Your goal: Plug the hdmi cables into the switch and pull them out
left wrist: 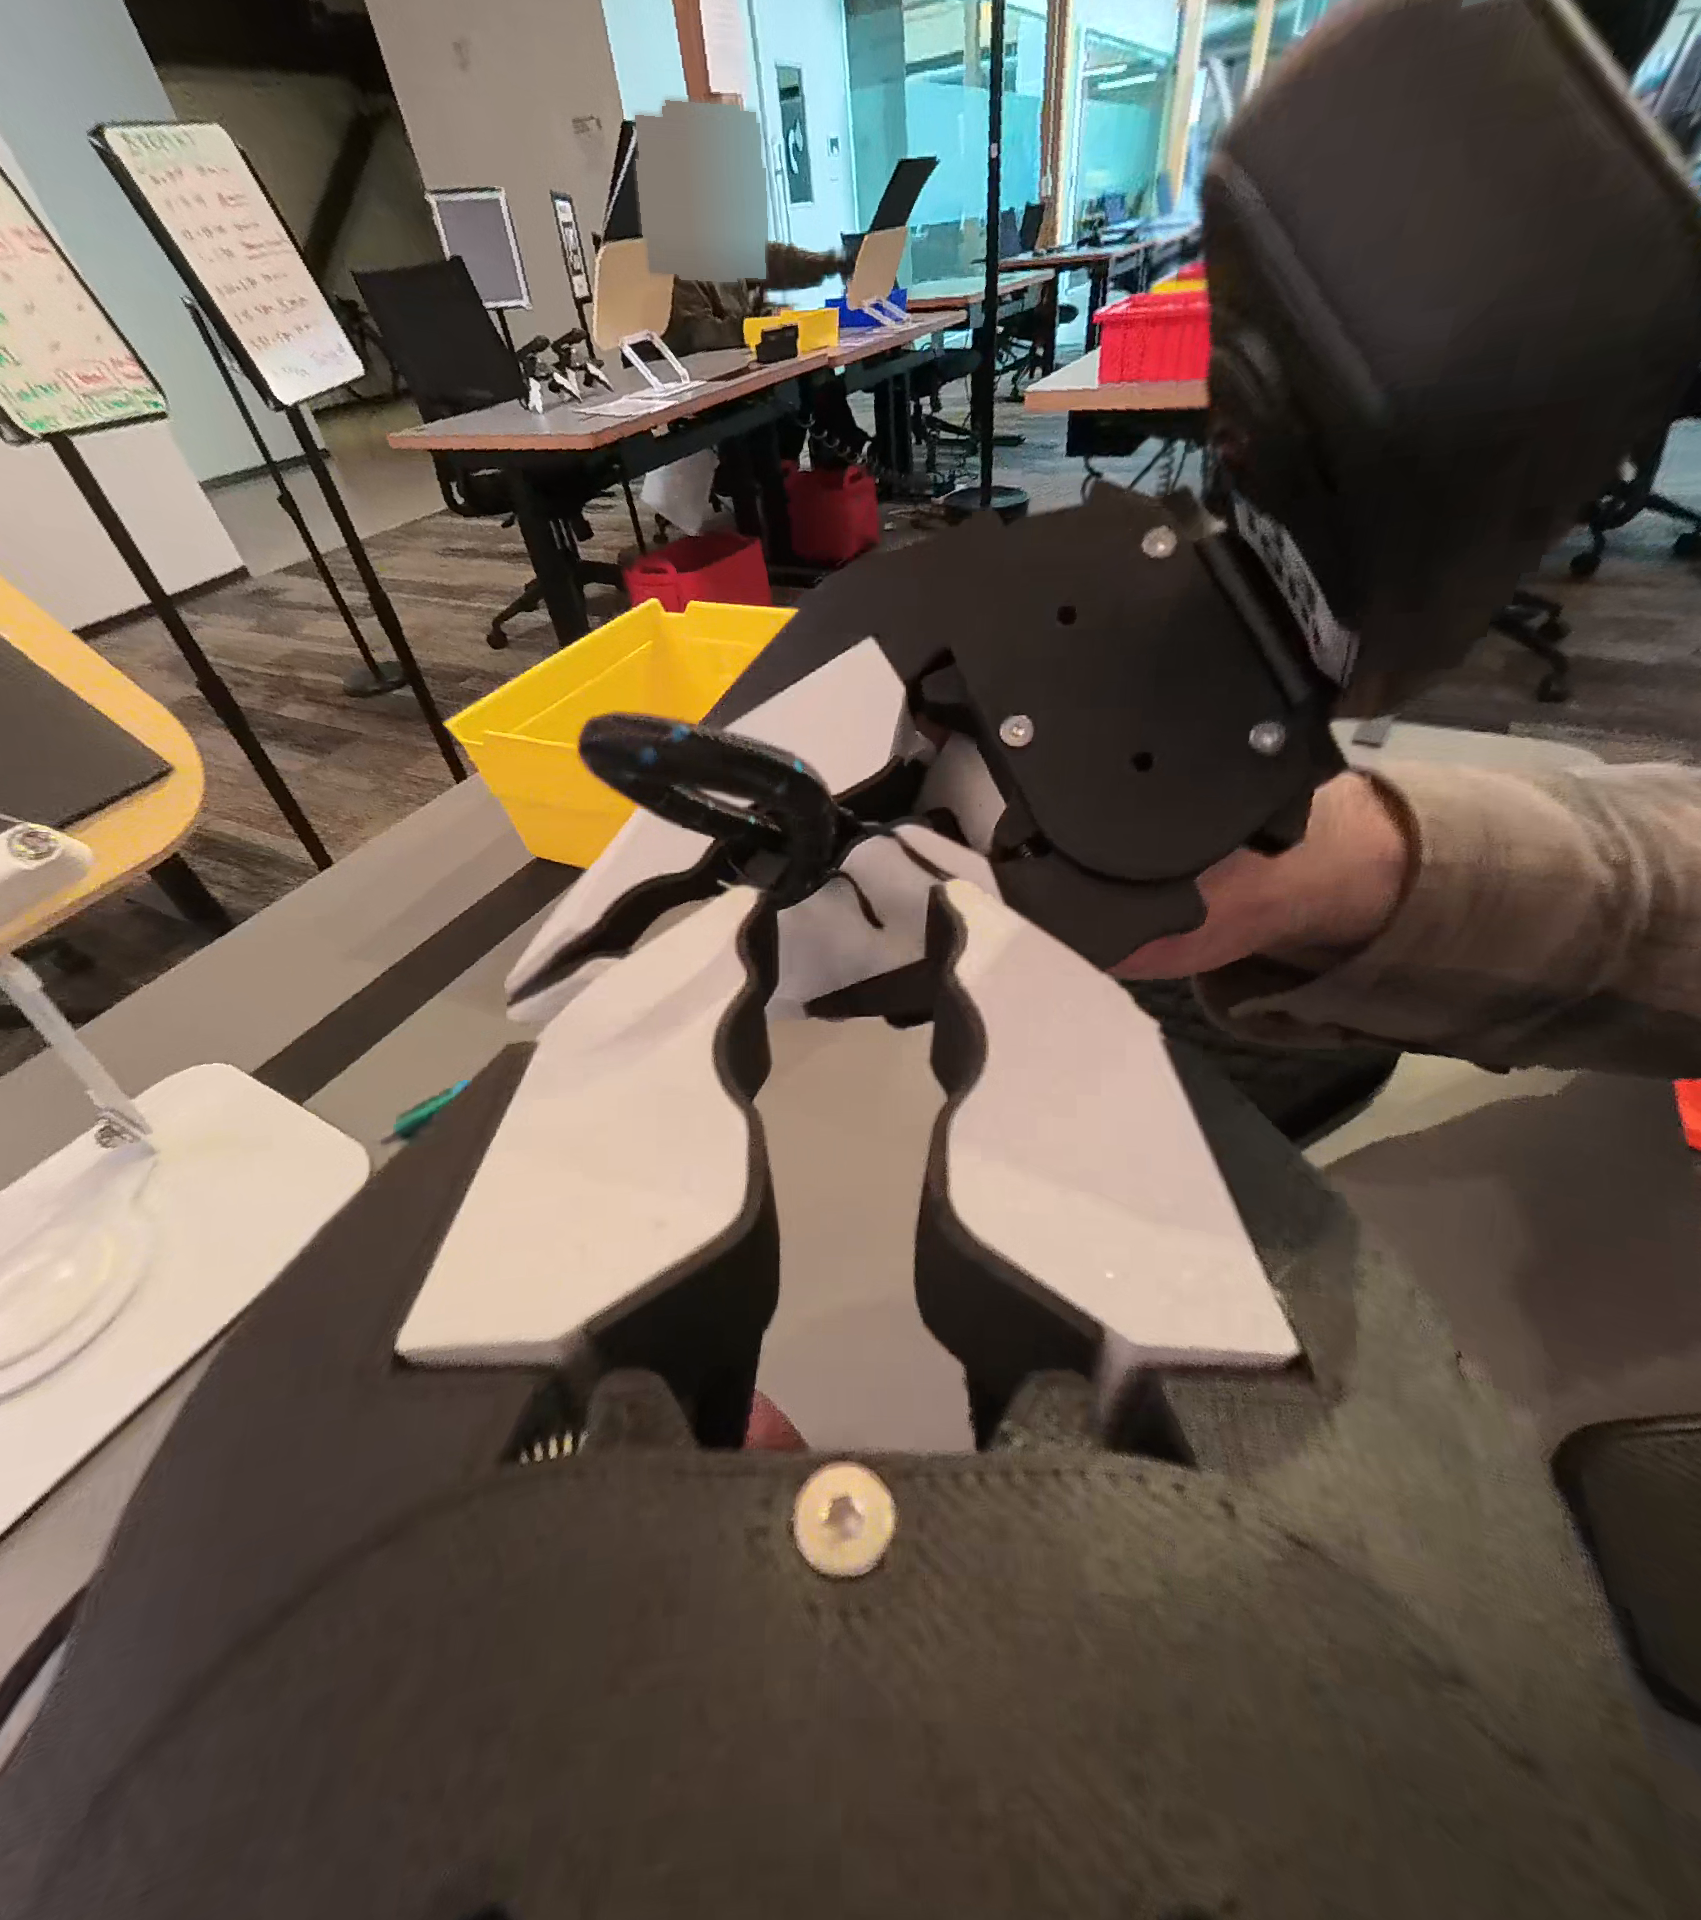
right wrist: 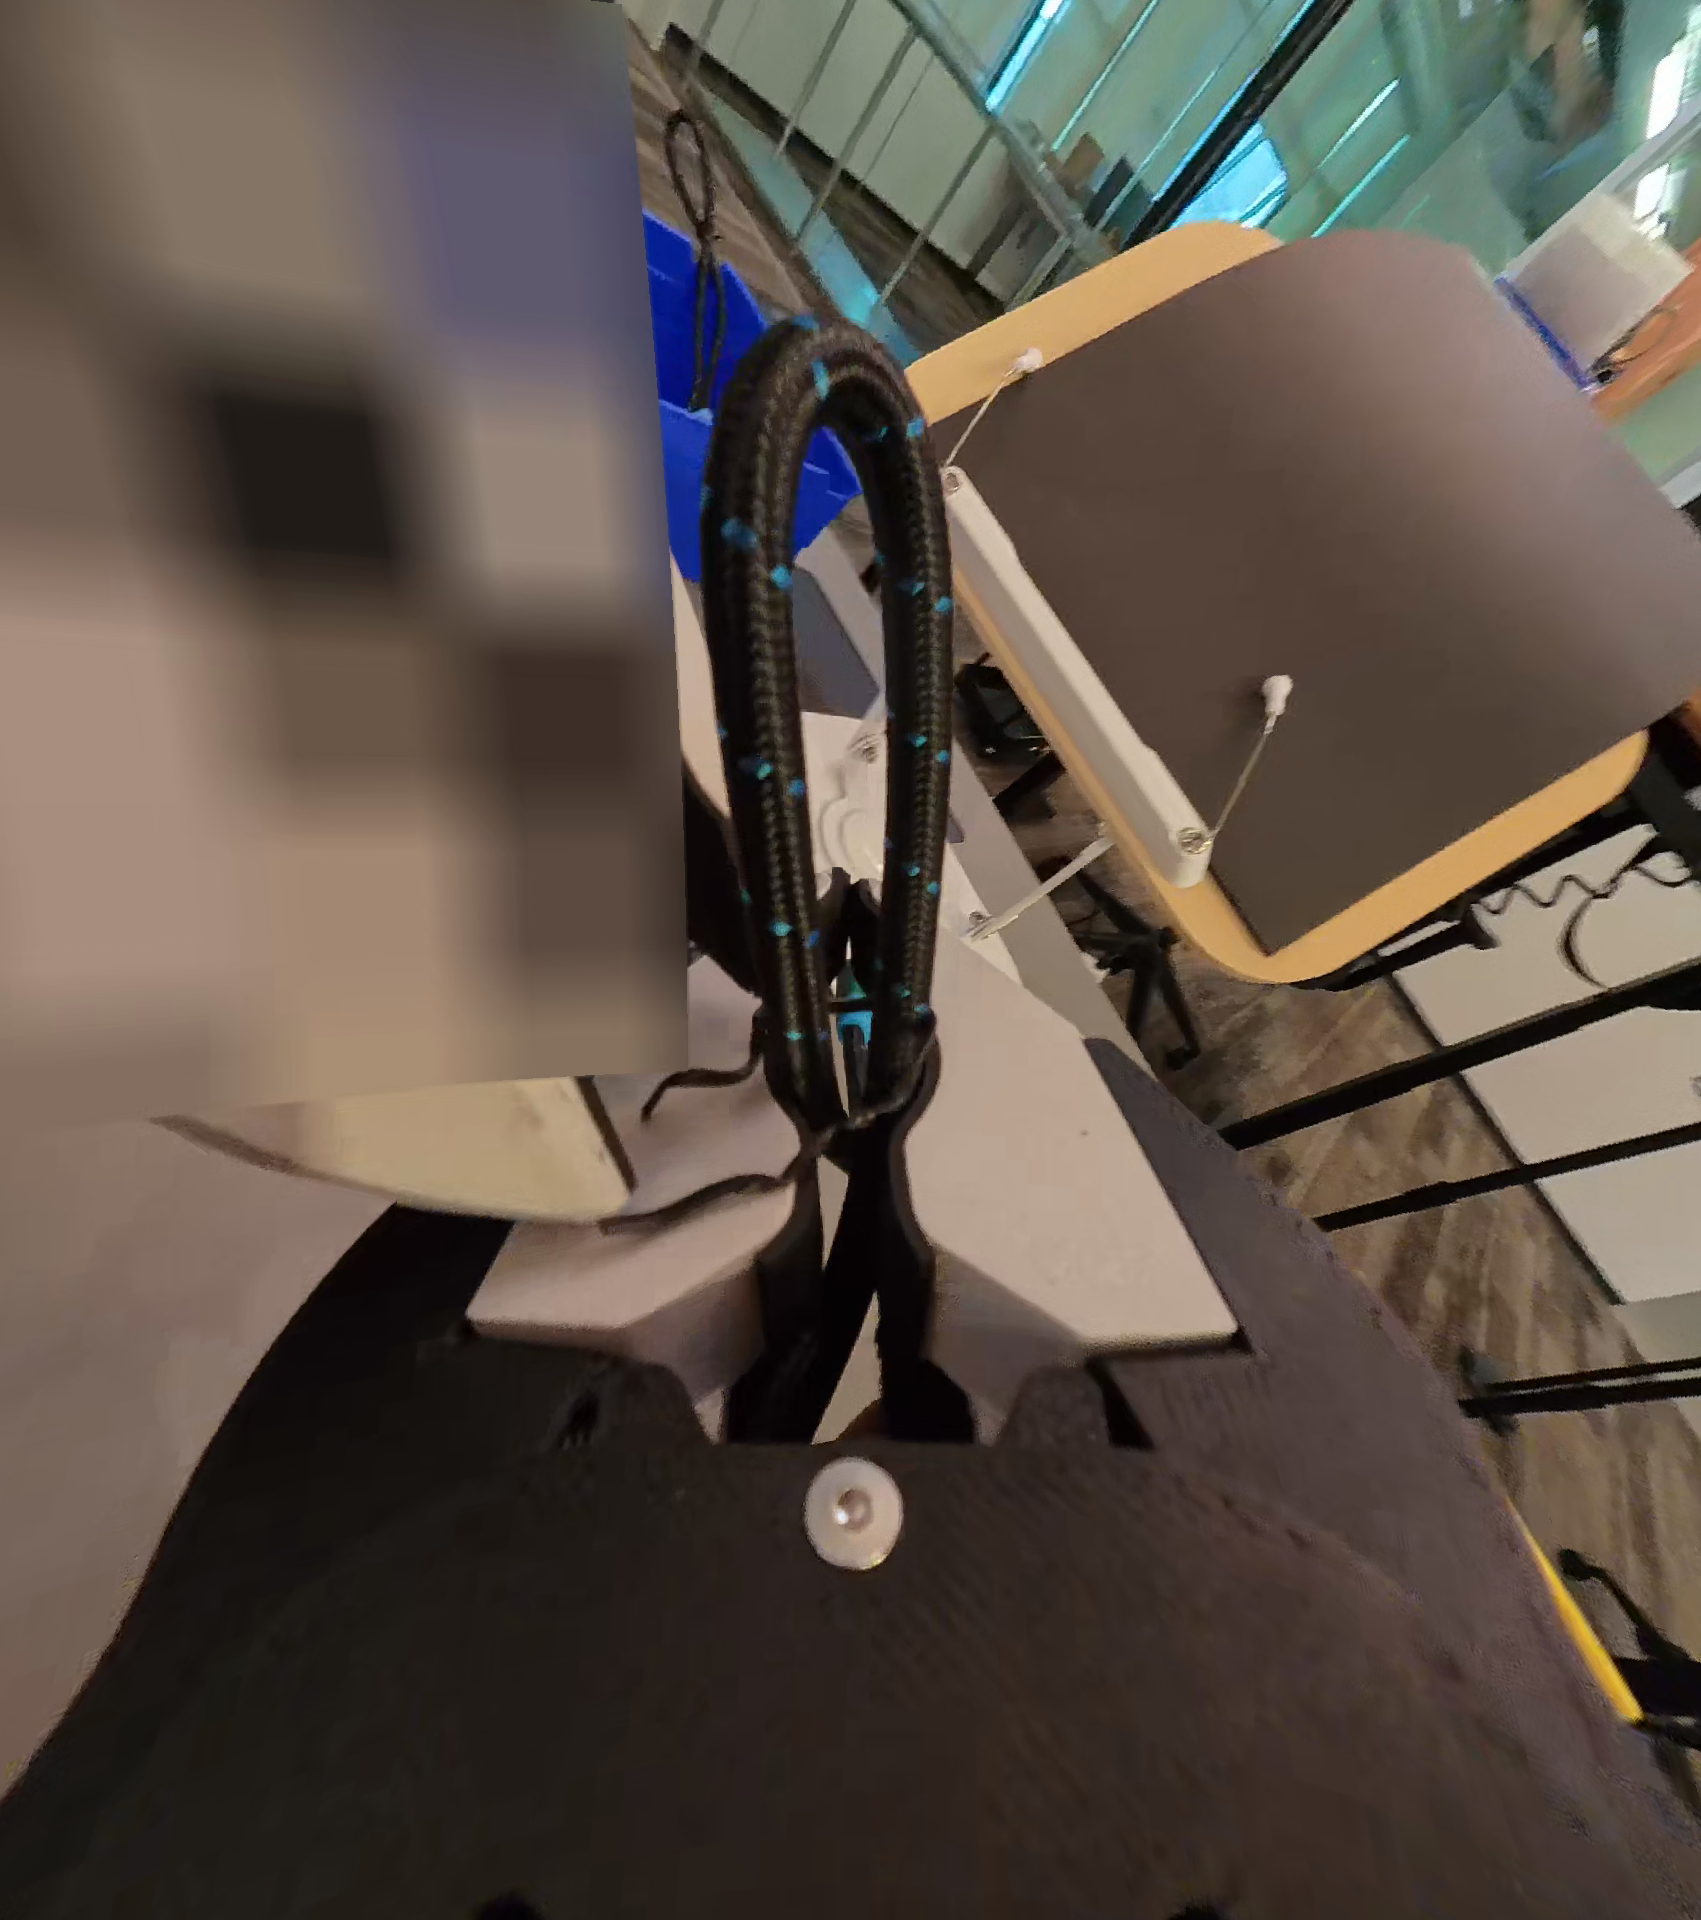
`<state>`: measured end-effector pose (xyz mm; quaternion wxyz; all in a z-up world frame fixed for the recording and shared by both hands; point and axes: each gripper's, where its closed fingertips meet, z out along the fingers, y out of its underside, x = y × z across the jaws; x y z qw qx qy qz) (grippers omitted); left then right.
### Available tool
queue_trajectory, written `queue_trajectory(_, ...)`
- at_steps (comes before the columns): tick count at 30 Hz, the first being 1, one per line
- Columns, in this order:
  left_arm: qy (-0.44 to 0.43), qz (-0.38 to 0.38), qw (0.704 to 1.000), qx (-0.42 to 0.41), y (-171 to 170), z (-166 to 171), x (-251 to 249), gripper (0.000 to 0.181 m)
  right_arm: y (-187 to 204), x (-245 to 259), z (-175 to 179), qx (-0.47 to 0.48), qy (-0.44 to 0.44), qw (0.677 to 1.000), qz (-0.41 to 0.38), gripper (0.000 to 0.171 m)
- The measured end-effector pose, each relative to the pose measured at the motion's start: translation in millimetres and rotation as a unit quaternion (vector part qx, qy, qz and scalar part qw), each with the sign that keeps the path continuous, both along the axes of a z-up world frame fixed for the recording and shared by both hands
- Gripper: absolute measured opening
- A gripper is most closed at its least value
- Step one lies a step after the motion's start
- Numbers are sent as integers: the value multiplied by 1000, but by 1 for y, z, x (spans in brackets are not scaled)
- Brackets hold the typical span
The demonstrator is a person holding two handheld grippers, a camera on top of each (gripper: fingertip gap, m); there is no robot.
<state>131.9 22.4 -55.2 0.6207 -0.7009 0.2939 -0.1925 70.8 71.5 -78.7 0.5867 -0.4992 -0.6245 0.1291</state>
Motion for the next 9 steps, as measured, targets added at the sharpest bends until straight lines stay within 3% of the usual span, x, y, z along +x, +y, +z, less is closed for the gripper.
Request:
queue_trajectory(1, -6, -5, 1000, 0, -1, 1, 1, 26, 1, 0, 3, 13, 9, 1000, -6, 0)
queue_trajectory(9, -84, -53, 995, 0, -14, 10, 7, 35, 8, 4, 34, 186, 47, 979, -72, 0)
